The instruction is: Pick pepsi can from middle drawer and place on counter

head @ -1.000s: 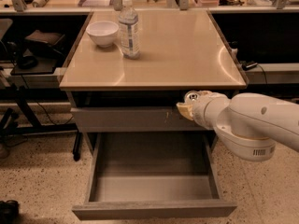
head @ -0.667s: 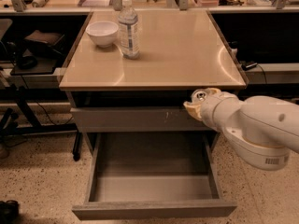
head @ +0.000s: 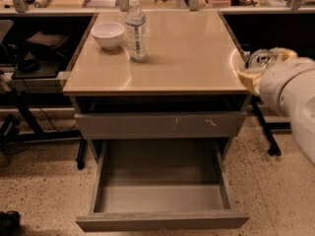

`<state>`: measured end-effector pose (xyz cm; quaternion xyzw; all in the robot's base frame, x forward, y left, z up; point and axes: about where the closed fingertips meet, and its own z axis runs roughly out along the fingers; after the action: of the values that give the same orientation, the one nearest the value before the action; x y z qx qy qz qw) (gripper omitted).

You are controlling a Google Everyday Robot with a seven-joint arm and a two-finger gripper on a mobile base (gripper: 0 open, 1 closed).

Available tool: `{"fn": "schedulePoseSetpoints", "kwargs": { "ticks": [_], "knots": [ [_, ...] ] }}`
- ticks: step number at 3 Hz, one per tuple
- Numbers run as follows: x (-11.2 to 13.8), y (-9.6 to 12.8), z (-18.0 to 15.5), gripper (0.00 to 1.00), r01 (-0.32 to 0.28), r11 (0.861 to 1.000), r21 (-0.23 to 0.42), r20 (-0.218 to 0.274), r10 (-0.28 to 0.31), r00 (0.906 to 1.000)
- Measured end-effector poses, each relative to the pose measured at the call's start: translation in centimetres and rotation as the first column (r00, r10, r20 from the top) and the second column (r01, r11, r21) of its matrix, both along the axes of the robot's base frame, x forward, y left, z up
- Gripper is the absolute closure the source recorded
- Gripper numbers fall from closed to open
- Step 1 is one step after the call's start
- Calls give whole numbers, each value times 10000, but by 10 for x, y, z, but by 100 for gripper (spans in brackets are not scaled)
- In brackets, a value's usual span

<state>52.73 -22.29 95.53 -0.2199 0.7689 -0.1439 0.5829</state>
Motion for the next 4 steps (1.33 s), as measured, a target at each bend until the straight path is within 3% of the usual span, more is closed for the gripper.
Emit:
{"fn": "schedulePoseSetpoints", "kwargs": {
  "ticks": [1,2,3,4],
  "knots": [
    [44,31,48,100,-149,9996,255,298,141,9995],
    [120,112,57,100,-1213,9900,721,-124,1225,9924],
    [192,168,29,100,-1706,9796,1058,-1107,1821,9770],
    [216,180,16,100,-1863,9740,1288,-1385,2037,9692]
  ]
}}
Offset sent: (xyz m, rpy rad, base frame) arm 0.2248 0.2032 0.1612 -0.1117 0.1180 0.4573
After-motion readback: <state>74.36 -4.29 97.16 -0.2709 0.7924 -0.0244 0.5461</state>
